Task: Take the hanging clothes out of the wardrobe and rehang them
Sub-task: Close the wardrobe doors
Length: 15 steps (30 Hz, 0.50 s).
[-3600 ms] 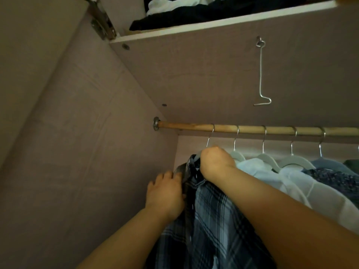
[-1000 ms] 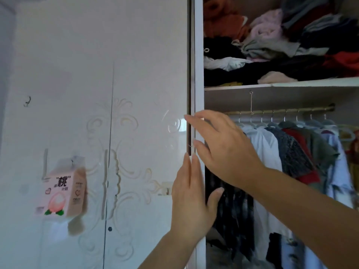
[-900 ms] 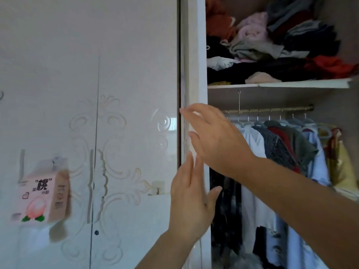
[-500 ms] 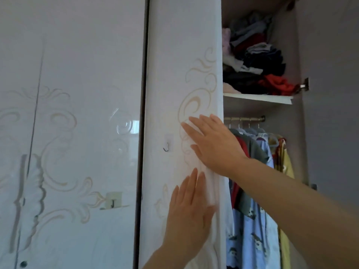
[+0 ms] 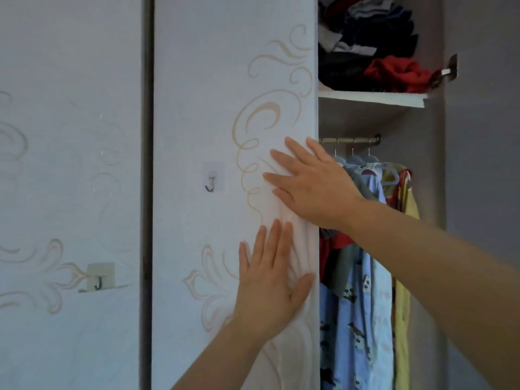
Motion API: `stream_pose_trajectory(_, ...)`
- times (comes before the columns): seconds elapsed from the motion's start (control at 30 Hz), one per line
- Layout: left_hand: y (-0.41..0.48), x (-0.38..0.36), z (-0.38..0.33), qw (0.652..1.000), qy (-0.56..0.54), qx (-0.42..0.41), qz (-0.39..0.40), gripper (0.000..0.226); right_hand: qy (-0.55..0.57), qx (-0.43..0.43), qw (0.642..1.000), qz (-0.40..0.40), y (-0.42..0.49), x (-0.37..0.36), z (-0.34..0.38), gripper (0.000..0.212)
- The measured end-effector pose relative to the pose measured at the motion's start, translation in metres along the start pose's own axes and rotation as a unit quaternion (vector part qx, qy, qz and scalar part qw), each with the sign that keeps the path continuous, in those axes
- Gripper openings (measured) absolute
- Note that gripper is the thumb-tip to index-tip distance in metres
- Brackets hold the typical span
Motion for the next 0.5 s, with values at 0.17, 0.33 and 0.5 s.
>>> stream_pose_trajectory(0.17, 0.015, -0.031, -0.005, 1.000, 0.020, 0.004, -0.009, 0.071, 0.000, 0.009, 1.000, -0.011, -0.005, -0.038, -0.018, 0.061)
stream_pose_trajectory(0.33, 0.027, -0.059, -0.004, 0.998, 0.053, 0.012, -0.013, 0.070, -0.004, 0.010, 0.998, -0.059, -0.004, -0.063, -0.030, 0.051)
stream_pose_trajectory(0.5, 0.038, -0.086, 0.001, 0.997, 0.076, -0.006, -0.009, 0.070, -0.001, 0.015, 0.998, -0.068, -0.001, -0.091, -0.041, 0.049)
Point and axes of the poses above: each hand's wrist, its own y-axis towards the middle knuckle, its own x-axis out of the back of the hand, z = x × y, the point moved 10 cm from there along y, towards the middle knuckle, and after that the axes turned 3 degrees about x, right-handed, at the moved point
